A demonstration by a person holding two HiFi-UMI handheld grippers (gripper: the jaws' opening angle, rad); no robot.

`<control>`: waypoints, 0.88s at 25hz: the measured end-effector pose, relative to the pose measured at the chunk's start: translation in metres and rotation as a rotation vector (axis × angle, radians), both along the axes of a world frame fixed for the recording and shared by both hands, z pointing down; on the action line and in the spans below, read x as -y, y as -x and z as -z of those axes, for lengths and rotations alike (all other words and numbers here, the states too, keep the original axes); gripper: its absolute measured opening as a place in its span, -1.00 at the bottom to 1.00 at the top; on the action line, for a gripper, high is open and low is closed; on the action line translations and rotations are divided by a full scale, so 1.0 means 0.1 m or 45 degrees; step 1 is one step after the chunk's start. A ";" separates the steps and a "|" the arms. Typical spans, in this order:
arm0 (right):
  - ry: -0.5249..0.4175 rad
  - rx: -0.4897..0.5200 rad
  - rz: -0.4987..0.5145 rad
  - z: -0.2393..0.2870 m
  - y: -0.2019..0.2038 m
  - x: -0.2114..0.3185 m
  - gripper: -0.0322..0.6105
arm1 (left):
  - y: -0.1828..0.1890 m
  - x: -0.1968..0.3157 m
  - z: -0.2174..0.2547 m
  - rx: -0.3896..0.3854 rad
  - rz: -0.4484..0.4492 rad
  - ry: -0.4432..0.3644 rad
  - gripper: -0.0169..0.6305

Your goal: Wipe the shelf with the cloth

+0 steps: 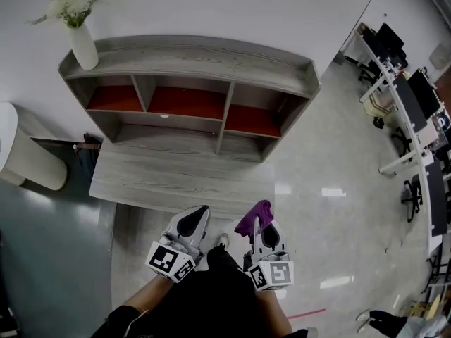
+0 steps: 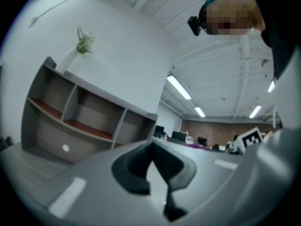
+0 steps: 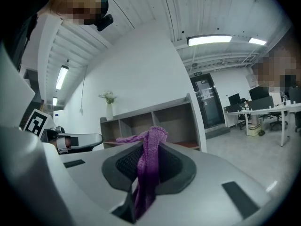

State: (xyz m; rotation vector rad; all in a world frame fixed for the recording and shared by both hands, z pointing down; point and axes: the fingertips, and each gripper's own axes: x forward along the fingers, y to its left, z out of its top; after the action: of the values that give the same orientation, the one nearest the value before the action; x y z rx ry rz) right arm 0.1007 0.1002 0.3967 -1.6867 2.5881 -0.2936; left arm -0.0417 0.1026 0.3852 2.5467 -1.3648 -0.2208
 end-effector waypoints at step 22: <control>0.029 0.001 0.037 -0.13 -0.61 1.55 -0.73 | -0.57 1.39 -0.01 0.041 0.078 0.001 -0.94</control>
State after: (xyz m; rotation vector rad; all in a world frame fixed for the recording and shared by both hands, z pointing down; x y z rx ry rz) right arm 0.1616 -0.0544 0.4101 -1.6569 2.6210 -0.3254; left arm 0.0153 -0.0361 0.3864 2.5205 -1.4557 -0.1908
